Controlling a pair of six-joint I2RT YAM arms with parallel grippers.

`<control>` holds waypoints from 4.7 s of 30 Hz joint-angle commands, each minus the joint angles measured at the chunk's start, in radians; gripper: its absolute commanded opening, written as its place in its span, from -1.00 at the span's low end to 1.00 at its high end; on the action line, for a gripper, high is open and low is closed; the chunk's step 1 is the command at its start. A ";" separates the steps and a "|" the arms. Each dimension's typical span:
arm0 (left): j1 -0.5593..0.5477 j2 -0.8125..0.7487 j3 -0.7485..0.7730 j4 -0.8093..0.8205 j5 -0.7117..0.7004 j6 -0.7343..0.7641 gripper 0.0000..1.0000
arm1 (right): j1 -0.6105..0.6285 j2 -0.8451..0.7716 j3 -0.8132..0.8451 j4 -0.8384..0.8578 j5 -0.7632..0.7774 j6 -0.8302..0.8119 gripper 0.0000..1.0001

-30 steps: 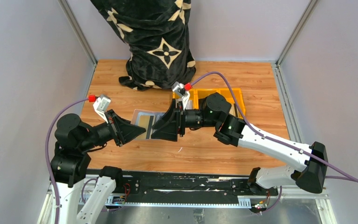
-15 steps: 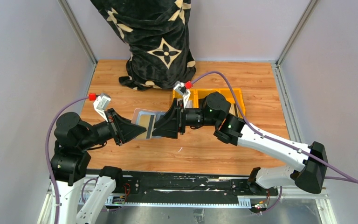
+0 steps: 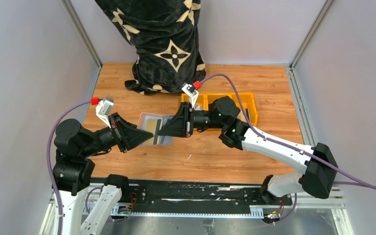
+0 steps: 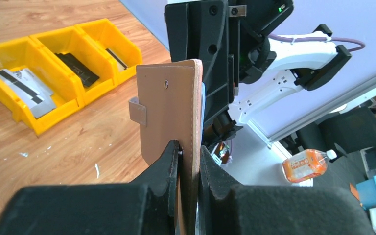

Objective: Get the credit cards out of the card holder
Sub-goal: Remove the credit card from the card holder.

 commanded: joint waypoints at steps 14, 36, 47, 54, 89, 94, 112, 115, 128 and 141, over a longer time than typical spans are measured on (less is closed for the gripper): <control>-0.011 0.019 -0.064 0.209 0.255 -0.252 -0.37 | -0.002 -0.041 -0.107 0.355 -0.124 0.114 -1.00; -0.011 0.019 -0.017 0.218 0.262 -0.279 -0.80 | -0.011 -0.071 -0.201 0.455 -0.131 0.141 -1.00; -0.011 0.013 -0.024 0.159 0.218 -0.183 -0.75 | 0.007 -0.074 -0.121 0.394 -0.138 0.109 -0.14; -0.011 0.009 -0.011 0.152 0.227 -0.184 -0.74 | 0.007 -0.035 -0.082 0.334 -0.143 0.081 -0.12; -0.011 0.008 -0.004 0.220 0.271 -0.247 -0.60 | -0.036 -0.054 -0.158 0.347 -0.107 0.099 -1.00; -0.011 0.010 -0.001 0.221 0.271 -0.244 -0.69 | -0.036 -0.067 -0.166 0.365 -0.124 0.107 -1.00; -0.011 0.013 0.014 0.197 0.251 -0.219 -0.72 | -0.011 -0.146 -0.148 0.139 -0.072 -0.055 -1.00; -0.011 0.014 0.010 0.197 0.240 -0.212 -0.73 | 0.033 -0.137 -0.152 0.143 -0.014 -0.073 -0.97; -0.011 0.012 0.019 0.174 0.238 -0.195 -0.75 | 0.044 -0.106 -0.150 0.304 0.048 0.015 -0.47; -0.011 0.018 0.035 0.181 0.238 -0.198 -0.80 | 0.018 -0.176 -0.223 0.297 0.036 0.023 -1.00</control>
